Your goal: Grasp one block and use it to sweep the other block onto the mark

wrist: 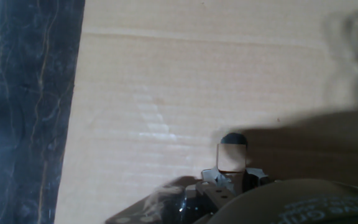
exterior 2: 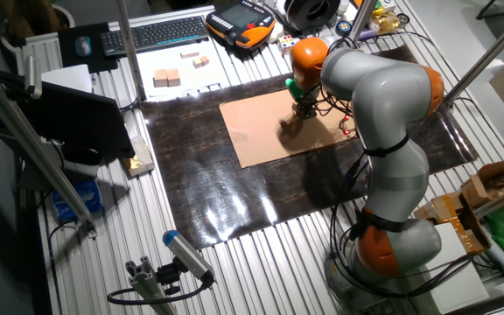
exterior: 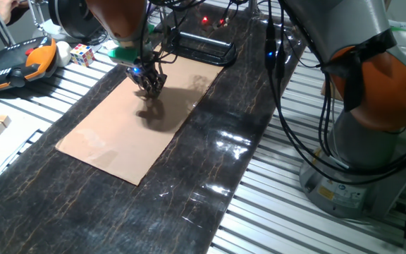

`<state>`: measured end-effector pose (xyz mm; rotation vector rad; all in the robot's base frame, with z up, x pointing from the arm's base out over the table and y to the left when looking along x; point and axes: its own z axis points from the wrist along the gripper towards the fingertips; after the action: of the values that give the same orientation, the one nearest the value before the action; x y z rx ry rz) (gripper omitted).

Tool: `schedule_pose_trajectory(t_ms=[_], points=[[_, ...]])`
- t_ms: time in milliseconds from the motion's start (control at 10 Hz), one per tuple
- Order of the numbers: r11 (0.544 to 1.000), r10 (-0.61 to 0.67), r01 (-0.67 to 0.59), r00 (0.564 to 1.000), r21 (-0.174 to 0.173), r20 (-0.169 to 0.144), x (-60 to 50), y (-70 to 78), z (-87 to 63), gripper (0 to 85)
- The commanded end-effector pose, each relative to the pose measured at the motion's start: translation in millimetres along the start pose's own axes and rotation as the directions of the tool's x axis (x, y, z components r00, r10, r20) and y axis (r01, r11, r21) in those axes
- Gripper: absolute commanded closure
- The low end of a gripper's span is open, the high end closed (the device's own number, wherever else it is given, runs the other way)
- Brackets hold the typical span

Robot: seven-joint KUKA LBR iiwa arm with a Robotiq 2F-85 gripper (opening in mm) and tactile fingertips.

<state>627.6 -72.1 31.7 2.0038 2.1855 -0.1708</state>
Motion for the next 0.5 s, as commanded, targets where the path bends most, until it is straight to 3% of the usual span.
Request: schedule_pose_trajectory(t_ms=[0,400], points=[[1.000,-0.003,0.003,1.000,0.000,0.000,-1.0,-0.1,0.0,84.3],[1.000,-0.010,0.010,1.000,0.000,0.002,-6.0,-0.8,1.3,84.3]])
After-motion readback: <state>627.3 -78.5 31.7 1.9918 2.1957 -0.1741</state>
